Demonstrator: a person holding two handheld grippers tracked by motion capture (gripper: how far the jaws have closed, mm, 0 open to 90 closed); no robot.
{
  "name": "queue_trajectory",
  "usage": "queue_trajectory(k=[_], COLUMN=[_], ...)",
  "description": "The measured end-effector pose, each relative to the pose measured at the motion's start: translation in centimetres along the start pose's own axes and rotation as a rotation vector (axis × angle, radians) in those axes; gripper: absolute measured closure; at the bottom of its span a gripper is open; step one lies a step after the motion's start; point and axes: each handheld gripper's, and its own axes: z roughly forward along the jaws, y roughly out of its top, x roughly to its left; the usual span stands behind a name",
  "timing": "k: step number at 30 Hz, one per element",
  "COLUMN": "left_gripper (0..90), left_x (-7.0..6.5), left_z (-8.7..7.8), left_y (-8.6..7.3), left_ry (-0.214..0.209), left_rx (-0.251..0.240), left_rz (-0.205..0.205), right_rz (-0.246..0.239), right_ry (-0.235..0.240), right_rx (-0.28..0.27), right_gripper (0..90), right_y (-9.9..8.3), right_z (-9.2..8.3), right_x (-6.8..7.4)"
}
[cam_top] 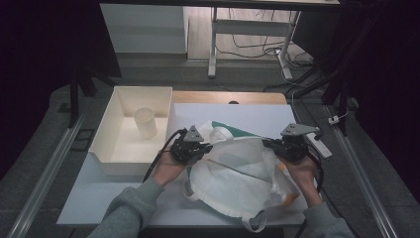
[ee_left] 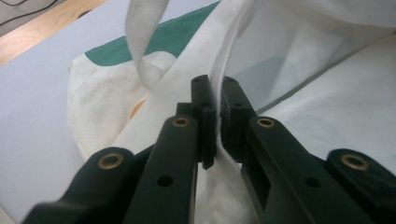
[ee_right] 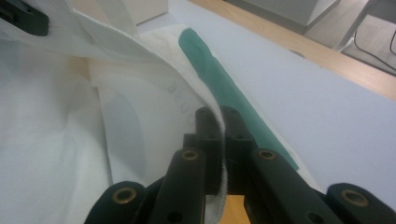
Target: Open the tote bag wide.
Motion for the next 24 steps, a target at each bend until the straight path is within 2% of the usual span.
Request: queue_trajectory(k=[5,14,24], left_gripper=[85.5,85.4,85.4], left_x=[-0.8,-0.7,-0.3], left_z=[0.9,3.0,3.7], left_y=[0.2,-0.1,-0.5], left_ry=[0.034,0.032,0.020], left_rx=[0.040,0.093,0.109], left_rz=[0.029,0.006,-0.013], right_rz=[0.024,0.055,0.063], right_ry=[-0.006,-0.008,-0.005], right_rx=[0.031,0.095,0.117], right_gripper=[87.6,87.6,87.4], right_y=[-0.9,-2.2,-2.8], right_z=[0.8,2.5,3.1], right_x=[-0.6,-1.2,-1.3])
